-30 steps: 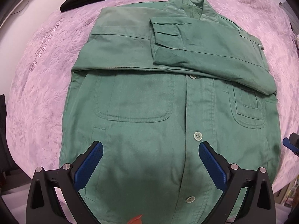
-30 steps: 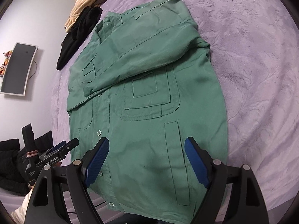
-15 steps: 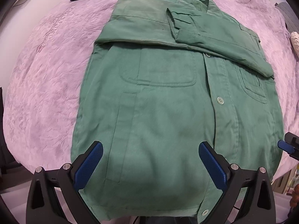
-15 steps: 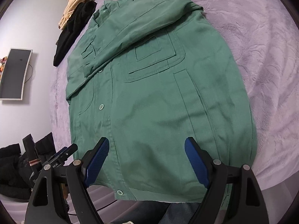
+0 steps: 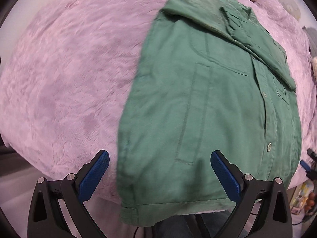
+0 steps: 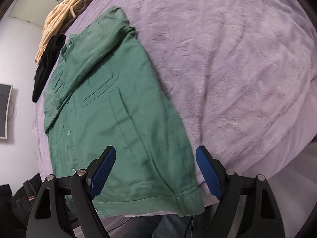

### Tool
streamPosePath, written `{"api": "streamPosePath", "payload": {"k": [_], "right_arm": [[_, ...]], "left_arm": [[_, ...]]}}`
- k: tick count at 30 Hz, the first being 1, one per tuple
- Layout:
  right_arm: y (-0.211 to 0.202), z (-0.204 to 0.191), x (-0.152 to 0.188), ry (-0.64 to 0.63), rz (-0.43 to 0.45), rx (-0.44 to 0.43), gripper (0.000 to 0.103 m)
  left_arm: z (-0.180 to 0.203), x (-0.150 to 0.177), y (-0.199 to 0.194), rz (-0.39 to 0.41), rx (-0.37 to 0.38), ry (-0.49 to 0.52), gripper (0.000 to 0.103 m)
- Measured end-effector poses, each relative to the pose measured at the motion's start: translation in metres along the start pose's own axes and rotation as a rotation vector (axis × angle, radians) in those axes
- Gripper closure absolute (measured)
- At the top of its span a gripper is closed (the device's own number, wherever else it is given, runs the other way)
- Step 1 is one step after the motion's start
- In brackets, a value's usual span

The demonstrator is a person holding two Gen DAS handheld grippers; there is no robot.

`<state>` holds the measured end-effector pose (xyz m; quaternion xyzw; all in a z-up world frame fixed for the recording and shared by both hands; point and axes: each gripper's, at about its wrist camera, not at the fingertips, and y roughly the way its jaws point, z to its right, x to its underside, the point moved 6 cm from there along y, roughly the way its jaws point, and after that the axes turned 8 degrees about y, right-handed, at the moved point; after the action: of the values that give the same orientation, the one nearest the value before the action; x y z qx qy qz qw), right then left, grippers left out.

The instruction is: Fold small clothes

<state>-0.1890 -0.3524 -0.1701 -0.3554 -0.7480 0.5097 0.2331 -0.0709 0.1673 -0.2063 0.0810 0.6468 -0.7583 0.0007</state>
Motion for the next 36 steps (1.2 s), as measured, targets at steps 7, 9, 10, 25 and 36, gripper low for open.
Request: {"api": "streamPosePath", "payload": {"k": [7,9,10,25,36], "right_arm": [[0.033,0.031,0.032,0.129,-0.167,-0.123,0.018],[0.037,0.023,0.045,0.096,-0.191,-0.149,0.017],[0.037,0.016,0.051,0.078,-0.203,-0.178,0.017],[0.050,-0.016,0.081,0.114,-0.310,-0.394,0.017],[0.041,-0.034,0.093,0.124,-0.293,-0.410,0.087]], "left_arm": [[-0.005,0.015,0.023,-0.048,0.084,-0.009,0.001],[0.003,0.018,0.025,-0.055,0.102,0.019,0.001],[0.008,0.019,0.025,-0.058,0.114,0.030,0.001],[0.024,0.046,0.026,-0.124,0.175,0.099,0.001],[0.026,0.053,0.012,-0.091,0.171,0.123,0.079]]}}
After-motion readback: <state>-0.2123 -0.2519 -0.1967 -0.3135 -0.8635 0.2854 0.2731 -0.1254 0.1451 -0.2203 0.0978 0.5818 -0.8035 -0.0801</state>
